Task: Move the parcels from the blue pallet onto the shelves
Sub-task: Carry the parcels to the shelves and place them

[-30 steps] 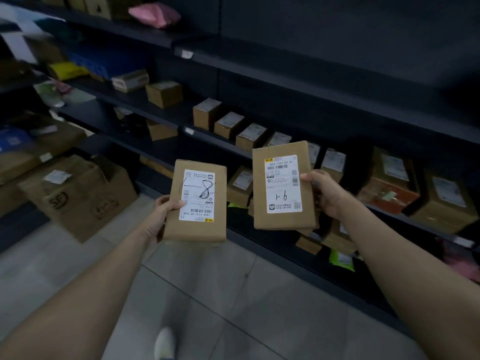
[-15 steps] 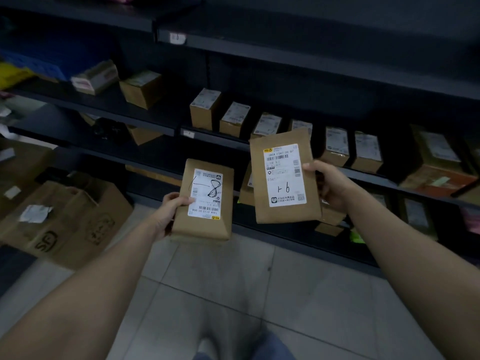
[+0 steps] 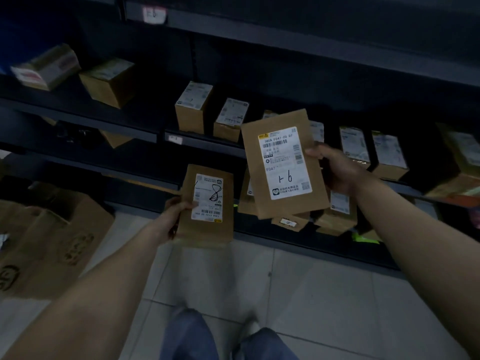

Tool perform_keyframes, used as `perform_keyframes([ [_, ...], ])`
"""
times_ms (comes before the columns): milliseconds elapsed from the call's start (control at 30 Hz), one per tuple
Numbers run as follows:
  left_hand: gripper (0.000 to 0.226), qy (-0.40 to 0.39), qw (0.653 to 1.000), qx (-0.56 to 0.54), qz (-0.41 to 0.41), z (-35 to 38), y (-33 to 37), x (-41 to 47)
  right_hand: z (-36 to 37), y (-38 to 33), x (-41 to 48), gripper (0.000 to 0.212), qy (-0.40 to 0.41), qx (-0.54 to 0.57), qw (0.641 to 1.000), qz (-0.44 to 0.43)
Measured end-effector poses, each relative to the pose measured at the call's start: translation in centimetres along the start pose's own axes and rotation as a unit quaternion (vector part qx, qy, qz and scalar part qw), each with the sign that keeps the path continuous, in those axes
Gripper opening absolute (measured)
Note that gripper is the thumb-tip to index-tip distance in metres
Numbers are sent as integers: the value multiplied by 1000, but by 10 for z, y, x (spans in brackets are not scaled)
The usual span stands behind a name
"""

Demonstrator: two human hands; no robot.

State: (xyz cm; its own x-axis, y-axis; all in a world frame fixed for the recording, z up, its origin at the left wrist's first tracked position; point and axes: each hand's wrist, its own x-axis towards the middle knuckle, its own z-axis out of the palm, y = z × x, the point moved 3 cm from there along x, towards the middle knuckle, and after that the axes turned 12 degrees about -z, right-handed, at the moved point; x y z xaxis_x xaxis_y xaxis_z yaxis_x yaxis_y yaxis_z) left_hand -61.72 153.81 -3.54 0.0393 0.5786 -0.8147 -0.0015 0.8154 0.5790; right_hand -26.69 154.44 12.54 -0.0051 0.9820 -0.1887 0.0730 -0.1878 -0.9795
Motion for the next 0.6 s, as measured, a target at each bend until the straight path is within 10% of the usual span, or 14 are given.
perform_keyframes([
  [167, 59, -32, 999, 38, -11, -7, 15, 62, 15, 16, 26, 67, 27, 33, 999, 14],
  [367, 20, -120, 990, 76, -18, -8, 37, 140, 25, 37, 56, 38, 45, 122, 991, -22],
  [600, 26, -116, 985, 128, -23, 15, 63, 236, 33, 48, 86, 38, 37, 159, 982, -93],
])
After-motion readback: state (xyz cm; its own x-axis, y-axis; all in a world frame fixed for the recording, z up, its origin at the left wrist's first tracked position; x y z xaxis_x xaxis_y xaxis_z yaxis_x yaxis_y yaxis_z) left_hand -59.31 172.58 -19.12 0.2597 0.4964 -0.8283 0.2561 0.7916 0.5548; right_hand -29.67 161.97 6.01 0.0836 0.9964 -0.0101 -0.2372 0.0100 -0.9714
